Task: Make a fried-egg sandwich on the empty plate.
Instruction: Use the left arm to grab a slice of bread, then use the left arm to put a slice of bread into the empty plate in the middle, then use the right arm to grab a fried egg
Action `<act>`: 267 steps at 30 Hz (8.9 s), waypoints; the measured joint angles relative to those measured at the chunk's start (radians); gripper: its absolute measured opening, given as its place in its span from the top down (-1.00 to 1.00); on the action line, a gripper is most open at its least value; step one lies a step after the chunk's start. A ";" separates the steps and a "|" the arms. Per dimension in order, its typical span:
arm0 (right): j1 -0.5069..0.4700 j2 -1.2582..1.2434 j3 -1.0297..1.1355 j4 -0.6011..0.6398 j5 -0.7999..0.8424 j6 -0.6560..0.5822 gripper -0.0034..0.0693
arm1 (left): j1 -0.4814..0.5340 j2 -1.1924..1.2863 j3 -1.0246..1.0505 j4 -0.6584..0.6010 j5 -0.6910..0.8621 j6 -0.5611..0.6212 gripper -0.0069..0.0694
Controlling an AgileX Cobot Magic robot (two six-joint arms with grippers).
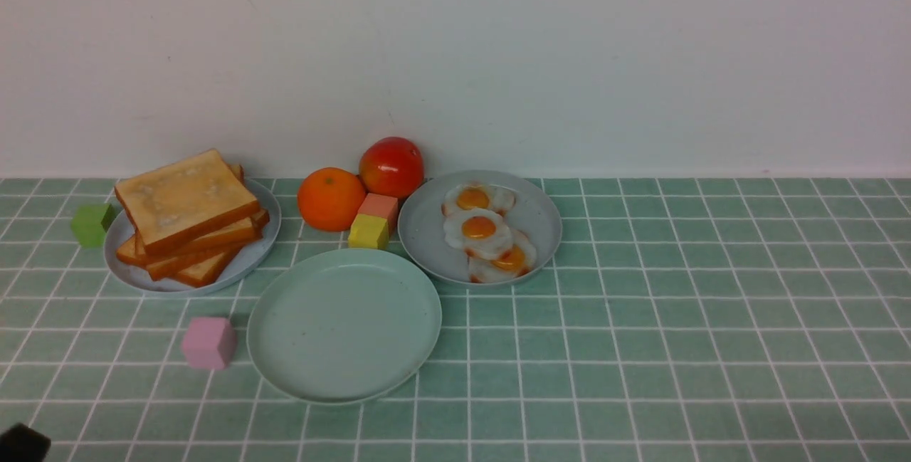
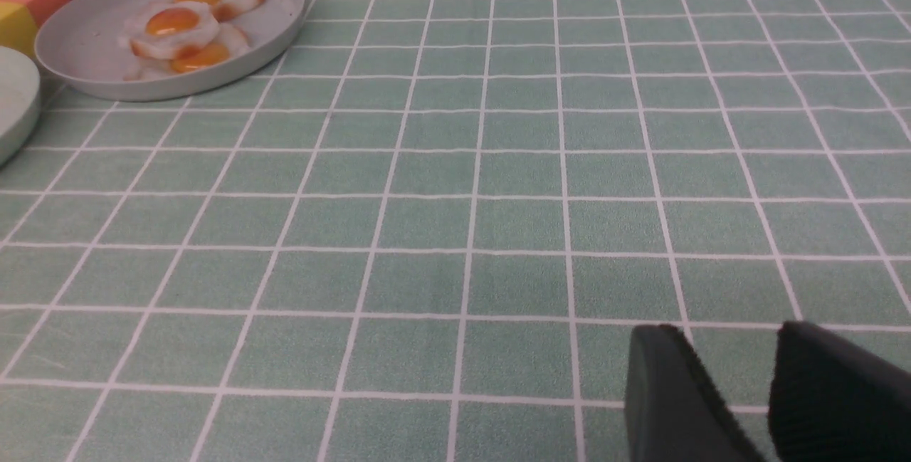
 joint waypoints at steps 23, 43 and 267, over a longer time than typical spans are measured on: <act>0.000 0.000 0.012 0.505 -0.164 0.185 0.25 | 0.000 0.866 -0.784 0.075 0.701 0.511 0.85; 0.213 0.666 -0.958 0.256 0.656 -0.113 0.90 | -0.001 1.586 -1.208 0.343 0.650 0.781 0.85; 0.301 2.550 -2.226 0.475 0.410 -0.172 0.40 | -0.491 0.361 -0.458 0.422 0.266 0.318 0.84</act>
